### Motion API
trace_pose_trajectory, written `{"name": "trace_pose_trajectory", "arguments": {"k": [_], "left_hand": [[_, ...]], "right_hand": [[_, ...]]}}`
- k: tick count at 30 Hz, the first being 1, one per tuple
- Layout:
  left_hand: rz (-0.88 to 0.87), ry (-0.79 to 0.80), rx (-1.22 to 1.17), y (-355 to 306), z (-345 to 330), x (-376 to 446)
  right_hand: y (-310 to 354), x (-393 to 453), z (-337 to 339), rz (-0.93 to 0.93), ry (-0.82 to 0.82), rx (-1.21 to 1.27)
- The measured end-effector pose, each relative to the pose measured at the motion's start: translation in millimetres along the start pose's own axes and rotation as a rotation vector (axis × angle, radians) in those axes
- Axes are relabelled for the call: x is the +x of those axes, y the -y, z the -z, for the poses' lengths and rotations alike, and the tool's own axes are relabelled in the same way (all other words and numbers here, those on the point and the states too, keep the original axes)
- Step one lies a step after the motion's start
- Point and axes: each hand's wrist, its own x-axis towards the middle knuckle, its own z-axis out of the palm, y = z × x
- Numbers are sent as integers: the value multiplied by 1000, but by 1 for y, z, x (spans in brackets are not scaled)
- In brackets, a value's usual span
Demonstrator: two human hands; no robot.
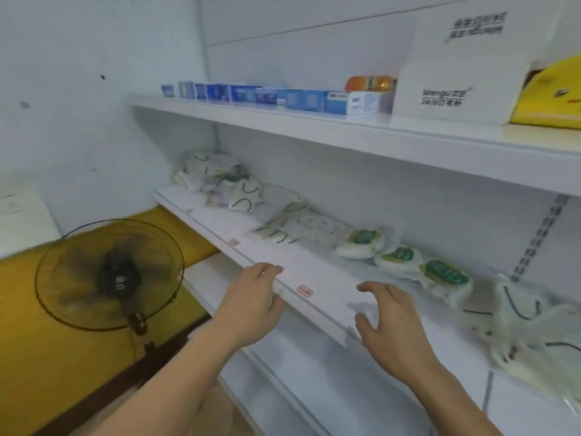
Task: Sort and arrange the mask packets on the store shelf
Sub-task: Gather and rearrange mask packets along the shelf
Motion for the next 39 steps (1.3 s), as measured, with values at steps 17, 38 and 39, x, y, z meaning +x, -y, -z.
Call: {"name": "trace_pose_trajectory", "arguments": {"k": [17,38,39], "left_hand": [[152,76,-275,199,-40,184],[-120,326,-731,283,-78,351],[-128,294,-742,286,-81,352]], "right_hand": [[85,234,-189,-94,189,85],[101,283,-267,-625,-474,-121],[105,286,-271,-629,-531,-122]]}}
